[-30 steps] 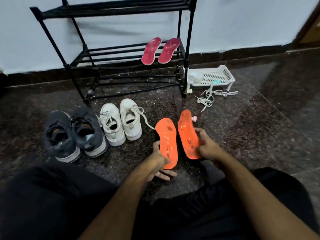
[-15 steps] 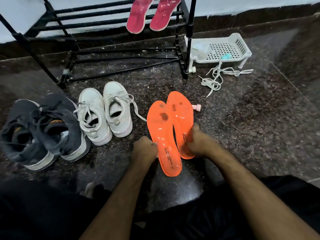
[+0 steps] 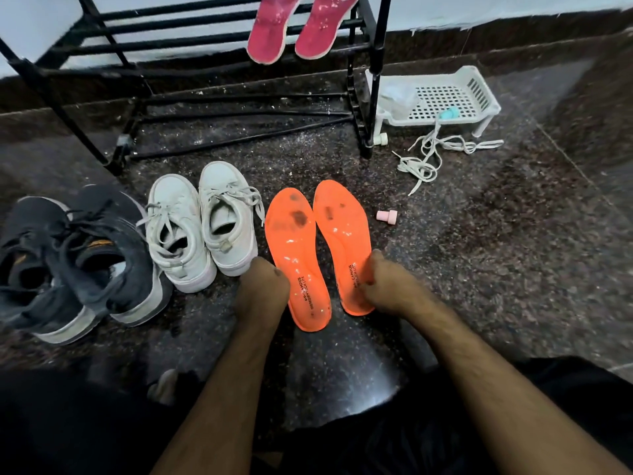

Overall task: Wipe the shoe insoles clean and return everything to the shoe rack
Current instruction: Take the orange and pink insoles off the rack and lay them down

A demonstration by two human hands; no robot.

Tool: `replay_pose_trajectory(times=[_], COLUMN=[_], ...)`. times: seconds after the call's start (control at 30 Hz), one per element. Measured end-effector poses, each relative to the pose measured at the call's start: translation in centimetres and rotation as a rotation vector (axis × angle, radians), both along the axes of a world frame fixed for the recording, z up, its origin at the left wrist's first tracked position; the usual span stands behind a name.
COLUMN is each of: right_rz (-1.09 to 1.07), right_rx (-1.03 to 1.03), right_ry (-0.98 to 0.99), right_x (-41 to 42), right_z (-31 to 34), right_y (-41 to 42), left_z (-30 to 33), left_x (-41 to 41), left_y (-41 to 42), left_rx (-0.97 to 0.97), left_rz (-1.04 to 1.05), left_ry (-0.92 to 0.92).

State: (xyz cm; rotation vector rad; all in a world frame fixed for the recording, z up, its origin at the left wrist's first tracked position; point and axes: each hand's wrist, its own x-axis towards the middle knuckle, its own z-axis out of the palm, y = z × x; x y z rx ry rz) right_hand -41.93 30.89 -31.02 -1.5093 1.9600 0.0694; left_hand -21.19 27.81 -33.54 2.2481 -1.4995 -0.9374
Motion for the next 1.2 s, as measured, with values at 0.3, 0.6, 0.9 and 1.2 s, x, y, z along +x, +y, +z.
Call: replay_pose_trajectory(times=[0.3, 0.6, 0.9, 1.2], right_rz=[0.008, -0.124, -0.082, -0.124], right_rx=[-0.309, -0.506, -0.675, -1.088], right_ry=[0.124, -0.04, 0.001, -0.001], right_x=[0.4, 2.0, 3.6, 3.1], right_z=[1.6, 4.7, 12.3, 16.7], right_y=[1.2, -0.1, -10.8, -24.1], left_z=[2.1, 5.8, 12.2, 18.1], left_x=[-2.6, -3.7, -4.0, -2.2], left_y=[1.7, -0.5, -10.3, -22.7], left_rx=[-0.25, -0.407, -0.529, -0.98], left_rz=[-0.165, -0.18, -0.168, -0.159], left_ry=[-0.034, 0.17, 0.259, -0.061])
